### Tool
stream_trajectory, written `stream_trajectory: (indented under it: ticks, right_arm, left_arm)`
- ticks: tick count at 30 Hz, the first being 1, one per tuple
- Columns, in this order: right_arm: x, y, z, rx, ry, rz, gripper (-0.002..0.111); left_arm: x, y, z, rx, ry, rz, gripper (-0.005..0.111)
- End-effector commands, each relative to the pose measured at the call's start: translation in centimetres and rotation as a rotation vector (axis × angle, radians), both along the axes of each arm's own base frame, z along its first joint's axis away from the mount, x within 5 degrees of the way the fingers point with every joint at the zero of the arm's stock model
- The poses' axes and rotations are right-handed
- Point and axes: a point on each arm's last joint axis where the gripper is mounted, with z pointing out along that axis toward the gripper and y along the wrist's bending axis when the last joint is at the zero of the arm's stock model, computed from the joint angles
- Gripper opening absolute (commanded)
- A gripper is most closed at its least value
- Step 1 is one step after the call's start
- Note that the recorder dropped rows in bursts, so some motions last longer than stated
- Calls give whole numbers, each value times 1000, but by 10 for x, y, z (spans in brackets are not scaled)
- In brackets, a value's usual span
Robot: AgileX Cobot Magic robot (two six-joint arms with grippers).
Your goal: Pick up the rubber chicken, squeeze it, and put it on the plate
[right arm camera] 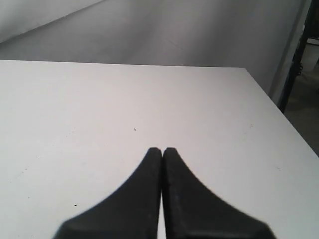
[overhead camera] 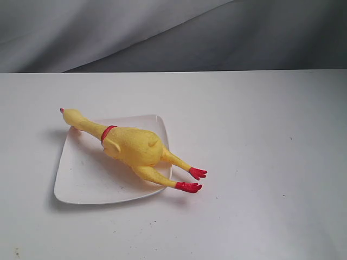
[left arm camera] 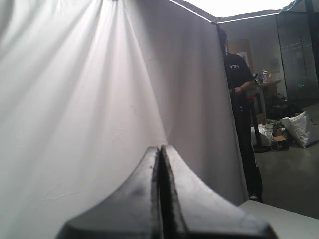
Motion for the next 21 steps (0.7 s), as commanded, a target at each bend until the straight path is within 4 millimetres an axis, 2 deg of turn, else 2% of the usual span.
stream_trajectory:
  ticks: [1, 21]
  right_arm:
    - [0, -1, -2, -13, 8, -7, 0]
    - [0, -1, -2, -11, 8, -8, 0]
  left_arm:
    - [0, 1, 1, -15, 4, 9, 1]
    - [-3, 4, 2, -22, -5, 15, 1]
